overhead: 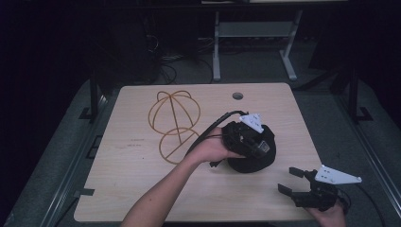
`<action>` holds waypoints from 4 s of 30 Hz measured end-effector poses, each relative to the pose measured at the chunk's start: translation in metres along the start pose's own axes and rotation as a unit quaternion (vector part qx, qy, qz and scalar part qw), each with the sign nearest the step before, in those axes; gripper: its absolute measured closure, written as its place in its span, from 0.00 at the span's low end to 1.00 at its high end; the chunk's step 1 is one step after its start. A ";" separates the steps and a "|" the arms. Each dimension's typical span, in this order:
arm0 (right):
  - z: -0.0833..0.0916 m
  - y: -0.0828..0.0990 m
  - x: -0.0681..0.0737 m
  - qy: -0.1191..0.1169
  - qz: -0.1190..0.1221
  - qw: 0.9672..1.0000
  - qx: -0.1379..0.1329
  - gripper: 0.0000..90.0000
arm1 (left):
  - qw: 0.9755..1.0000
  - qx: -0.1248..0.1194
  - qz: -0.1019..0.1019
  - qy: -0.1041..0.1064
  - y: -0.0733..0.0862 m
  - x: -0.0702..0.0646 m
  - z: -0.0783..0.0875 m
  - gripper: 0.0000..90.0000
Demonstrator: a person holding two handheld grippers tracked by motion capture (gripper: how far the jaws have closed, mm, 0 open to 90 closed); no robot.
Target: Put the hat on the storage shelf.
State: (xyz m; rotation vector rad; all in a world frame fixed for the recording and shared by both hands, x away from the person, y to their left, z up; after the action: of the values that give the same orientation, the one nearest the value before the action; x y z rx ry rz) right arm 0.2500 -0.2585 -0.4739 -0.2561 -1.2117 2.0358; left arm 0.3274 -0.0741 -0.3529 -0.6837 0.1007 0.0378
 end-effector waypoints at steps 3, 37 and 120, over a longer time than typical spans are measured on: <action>0.000 -0.004 0.001 -0.004 0.000 1.000 -0.009 0.19 | 1.000 -0.008 0.002 0.001 -0.001 0.000 0.003 0.91; 0.033 -0.034 -0.005 0.017 0.053 0.992 -0.116 0.83 | 0.995 -0.019 -0.083 0.046 -0.063 -0.044 -0.010 0.91; 0.054 -0.161 0.005 0.008 0.122 0.992 -0.036 0.98 | 0.989 -0.029 0.059 -0.131 0.158 -0.040 0.014 0.30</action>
State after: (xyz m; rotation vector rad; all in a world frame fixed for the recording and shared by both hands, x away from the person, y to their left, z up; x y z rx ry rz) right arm 0.2981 -0.2464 -0.3108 -0.4748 -1.2975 2.1947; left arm 0.2777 0.0566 -0.4373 -0.7252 -0.1137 0.2436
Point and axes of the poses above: each handheld gripper's, and its own axes: z roughly backward along the jaws, y roughly out of its underside, x roughly to its left, the point moved 6 cm from there along -z, roughly forward along the jaws, and after that the axes turned 9 degrees about x, right-handed, at the moved point
